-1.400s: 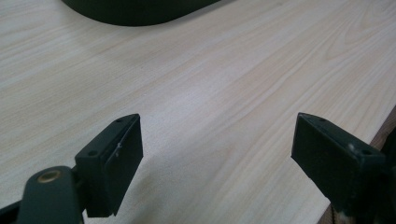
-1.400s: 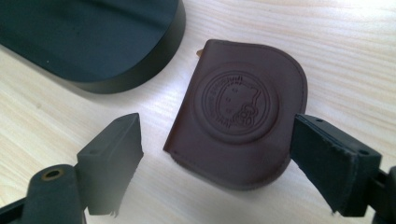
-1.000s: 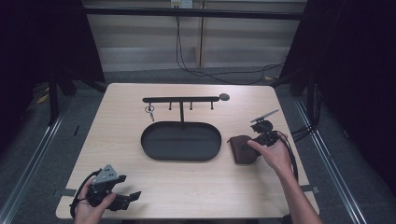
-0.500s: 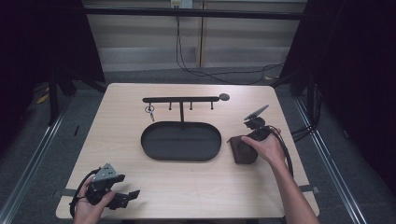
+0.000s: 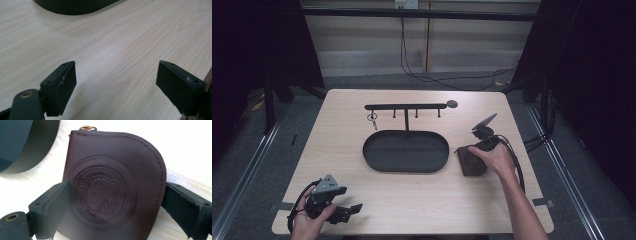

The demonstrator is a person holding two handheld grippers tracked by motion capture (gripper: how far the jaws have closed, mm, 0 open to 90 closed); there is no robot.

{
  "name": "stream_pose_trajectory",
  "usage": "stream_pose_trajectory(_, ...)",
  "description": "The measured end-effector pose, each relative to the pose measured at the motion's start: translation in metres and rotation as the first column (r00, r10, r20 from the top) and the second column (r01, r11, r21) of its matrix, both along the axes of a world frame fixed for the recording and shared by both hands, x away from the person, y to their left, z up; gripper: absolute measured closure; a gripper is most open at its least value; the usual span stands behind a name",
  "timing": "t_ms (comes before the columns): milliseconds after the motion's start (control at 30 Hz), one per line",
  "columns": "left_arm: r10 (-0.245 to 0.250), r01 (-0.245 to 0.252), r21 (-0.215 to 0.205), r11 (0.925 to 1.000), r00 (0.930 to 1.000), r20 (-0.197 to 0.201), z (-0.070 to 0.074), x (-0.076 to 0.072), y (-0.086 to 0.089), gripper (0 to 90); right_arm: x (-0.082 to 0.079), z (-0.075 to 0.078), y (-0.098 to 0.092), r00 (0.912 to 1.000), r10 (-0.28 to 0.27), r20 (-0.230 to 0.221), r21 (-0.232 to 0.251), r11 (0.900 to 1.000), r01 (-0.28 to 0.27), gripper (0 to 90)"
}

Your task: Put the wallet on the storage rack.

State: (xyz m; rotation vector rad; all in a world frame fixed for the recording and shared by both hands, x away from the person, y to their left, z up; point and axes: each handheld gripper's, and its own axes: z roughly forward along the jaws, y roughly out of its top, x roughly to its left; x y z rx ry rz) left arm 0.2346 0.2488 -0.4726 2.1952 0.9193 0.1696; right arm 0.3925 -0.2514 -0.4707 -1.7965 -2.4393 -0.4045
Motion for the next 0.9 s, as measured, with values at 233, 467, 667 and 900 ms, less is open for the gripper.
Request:
stream_pose_trajectory(233, -0.002, 0.002, -0.002, 1.0000, 1.0000, -0.007, 0.000, 0.000, 0.001, 16.5, 0.005, -0.004, -0.005, 0.9993, -0.005, -0.037, 0.054, 0.998, 0.007, 9.5)
stream_pose_trajectory(467, -0.011, 0.011, -0.001, 0.9999, 0.9999, -0.003, 0.001, 0.000, 0.001, 16.5, 0.007, -0.004, -0.005, 0.9985, -0.029, -0.046, 0.075, 0.997, 0.032, 11.7)
stream_pose_trajectory(667, -0.010, 0.010, -0.002, 0.9999, 0.9999, -0.007, 0.001, 0.000, 0.002, 16.5, 0.007, -0.003, -0.009, 0.9976, -0.051, -0.047, 0.094, 0.994, 0.056, 18.4)
stream_pose_trajectory(900, 0.006, -0.006, -0.020, 0.9998, 1.0000, -0.006, 0.002, 0.001, 0.006, 16.5, 0.005, 0.003, -0.014, 0.9972, -0.073, -0.018, 0.098, 0.992, 0.074, 29.1)
